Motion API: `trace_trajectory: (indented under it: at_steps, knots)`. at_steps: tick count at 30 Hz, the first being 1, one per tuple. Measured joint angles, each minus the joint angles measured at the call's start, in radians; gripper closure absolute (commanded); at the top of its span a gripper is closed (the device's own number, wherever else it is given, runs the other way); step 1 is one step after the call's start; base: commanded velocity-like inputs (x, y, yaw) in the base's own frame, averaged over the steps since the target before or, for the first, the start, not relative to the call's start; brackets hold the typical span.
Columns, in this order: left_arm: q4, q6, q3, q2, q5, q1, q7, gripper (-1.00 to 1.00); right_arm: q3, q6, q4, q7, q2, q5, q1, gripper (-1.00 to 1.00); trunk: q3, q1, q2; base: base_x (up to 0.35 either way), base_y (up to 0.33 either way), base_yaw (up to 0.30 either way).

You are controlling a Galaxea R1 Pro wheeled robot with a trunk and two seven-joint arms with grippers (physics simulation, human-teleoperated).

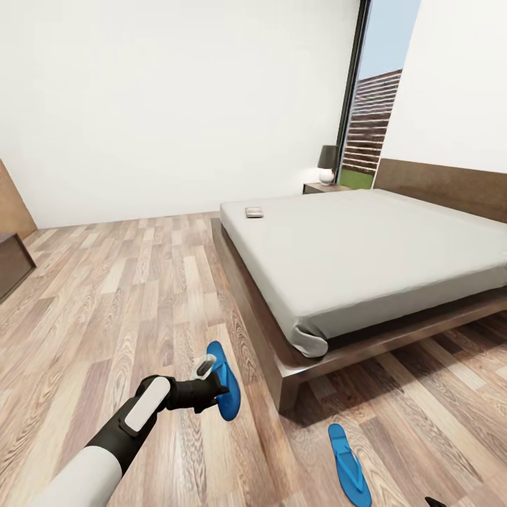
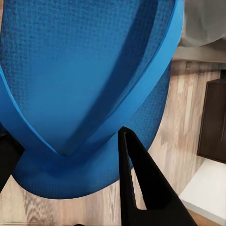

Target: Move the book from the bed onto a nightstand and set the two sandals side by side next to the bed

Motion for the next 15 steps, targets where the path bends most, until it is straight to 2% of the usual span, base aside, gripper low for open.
trace_trajectory:
  at_steps: [15]
  knots:
    - [0.022, -0.017, 0.001, -0.002, -0.001, 0.0, -0.001, 1.0, 0.0, 0.0, 0.0, -0.001, 0.0, 0.0, 0.0, -1.0, 0.0, 0.0, 0.0, 0.0, 0.0, 0.0]
